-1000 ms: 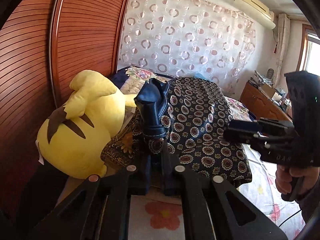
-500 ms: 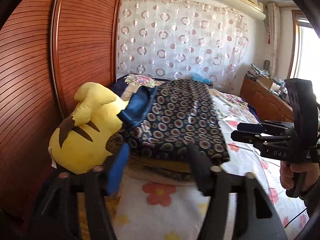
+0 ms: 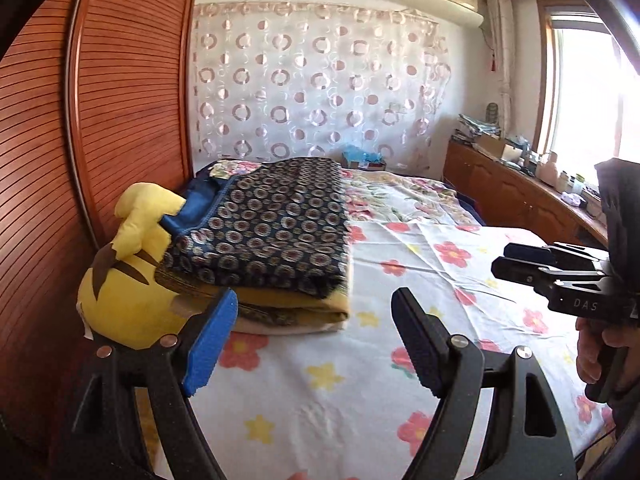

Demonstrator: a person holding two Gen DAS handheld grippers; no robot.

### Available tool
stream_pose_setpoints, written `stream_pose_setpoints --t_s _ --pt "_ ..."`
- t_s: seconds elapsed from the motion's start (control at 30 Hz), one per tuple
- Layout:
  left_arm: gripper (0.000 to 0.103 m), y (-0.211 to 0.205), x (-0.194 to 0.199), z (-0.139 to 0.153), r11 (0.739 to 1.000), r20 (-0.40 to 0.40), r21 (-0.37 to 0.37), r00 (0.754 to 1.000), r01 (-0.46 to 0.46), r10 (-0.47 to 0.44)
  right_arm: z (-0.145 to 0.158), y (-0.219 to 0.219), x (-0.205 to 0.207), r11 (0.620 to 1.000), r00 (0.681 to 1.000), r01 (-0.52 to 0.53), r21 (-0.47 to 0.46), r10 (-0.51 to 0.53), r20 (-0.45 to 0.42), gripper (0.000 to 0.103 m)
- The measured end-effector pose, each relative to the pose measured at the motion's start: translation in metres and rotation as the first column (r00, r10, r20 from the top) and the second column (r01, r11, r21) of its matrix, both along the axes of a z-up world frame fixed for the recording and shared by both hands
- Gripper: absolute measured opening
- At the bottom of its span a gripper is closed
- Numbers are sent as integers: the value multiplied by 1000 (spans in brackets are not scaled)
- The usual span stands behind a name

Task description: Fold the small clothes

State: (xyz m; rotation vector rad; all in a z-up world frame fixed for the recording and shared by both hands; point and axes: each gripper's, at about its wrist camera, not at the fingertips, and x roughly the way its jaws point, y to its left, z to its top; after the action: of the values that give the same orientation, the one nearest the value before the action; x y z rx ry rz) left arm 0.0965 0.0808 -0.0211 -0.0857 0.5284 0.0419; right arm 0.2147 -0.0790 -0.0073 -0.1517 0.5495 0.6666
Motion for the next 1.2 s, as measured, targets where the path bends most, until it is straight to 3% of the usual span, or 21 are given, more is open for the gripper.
stream_pose_setpoints --t_s 0.2,0.3,0.47,0.7,1.2 --pt "80 -34 -11 10 998 12 5 998 56 -56 13 -45 -53 990 990 135 38 -136 39 71" --pt "80 -49 -17 19 997 26 31 998 65 -66 26 -71 -83 975 972 213 59 -218 86 75" --pt "80 -65 -23 33 996 45 32 995 86 -87 44 -104 -126 941 930 318 111 -333 156 75" --pt "80 -86 -29 47 994 80 62 992 95 -100 48 -120 -163 914 901 375 158 -399 171 75" --pt "80 -94 -34 55 992 104 71 989 100 -107 44 -111 -171 906 895 391 160 -415 161 75"
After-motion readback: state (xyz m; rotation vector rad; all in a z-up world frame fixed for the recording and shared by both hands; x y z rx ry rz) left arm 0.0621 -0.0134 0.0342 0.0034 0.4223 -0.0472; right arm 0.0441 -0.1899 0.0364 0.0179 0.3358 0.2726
